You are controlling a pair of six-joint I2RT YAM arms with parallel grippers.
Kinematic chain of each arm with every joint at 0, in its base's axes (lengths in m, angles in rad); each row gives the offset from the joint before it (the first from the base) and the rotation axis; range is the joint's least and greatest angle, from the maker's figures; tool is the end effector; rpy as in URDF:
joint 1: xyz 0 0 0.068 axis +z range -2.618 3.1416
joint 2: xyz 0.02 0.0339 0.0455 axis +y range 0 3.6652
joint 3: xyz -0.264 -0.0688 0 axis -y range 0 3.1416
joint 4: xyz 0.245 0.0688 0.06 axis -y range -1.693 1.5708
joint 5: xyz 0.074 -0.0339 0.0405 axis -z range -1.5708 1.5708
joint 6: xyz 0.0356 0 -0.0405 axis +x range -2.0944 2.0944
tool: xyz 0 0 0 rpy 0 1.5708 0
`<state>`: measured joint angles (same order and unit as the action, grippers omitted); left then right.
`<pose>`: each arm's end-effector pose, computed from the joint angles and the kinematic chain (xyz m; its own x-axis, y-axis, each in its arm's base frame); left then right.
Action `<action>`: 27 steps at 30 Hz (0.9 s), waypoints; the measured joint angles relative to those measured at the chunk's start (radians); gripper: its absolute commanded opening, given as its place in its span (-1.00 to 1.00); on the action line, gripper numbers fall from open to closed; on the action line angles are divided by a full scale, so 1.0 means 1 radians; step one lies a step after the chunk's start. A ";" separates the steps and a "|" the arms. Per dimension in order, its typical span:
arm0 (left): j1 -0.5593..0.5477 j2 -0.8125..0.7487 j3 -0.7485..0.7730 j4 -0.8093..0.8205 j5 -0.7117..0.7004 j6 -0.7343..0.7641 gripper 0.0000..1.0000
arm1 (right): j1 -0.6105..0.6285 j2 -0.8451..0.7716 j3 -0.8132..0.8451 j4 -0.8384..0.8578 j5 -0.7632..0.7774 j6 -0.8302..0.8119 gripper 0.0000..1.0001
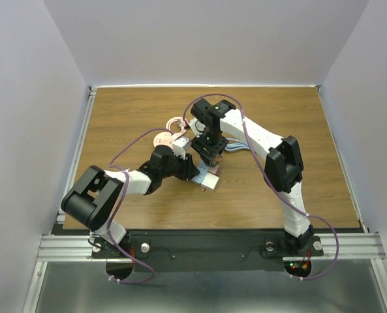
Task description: Insert the plug
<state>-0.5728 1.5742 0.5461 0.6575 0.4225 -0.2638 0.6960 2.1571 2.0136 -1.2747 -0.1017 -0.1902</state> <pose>0.2426 -0.1738 0.1601 -0.5065 0.0437 -0.8611 0.7080 0.5912 -0.3864 0.3306 0.2809 0.2496 -0.6220 -0.7647 -0.1682 -0.7814 0.6202 0.0698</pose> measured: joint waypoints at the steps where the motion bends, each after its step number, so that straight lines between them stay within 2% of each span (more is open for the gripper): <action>1: -0.005 -0.021 -0.007 -0.005 -0.003 0.007 -0.03 | 0.000 -0.006 0.000 0.001 -0.001 0.003 -0.63; 4: -0.013 -0.089 -0.029 -0.012 -0.008 0.021 0.07 | 0.000 -0.053 -0.011 0.007 -0.013 0.013 -0.63; 14: -0.078 -0.415 -0.161 0.048 -0.070 0.108 0.22 | -0.001 -0.259 -0.077 0.005 -0.107 0.074 -0.63; 22: -0.262 -0.637 -0.252 0.094 -0.256 0.232 0.38 | -0.001 -0.335 -0.184 0.002 -0.192 0.187 -0.65; 27: -0.341 -0.668 -0.253 0.120 -0.371 0.302 0.40 | -0.001 -0.352 -0.217 0.001 -0.255 0.225 -0.65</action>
<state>-0.9138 0.9066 0.2932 0.7773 0.0517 0.0380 0.6949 1.8050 1.7969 -1.2739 -0.3569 0.0349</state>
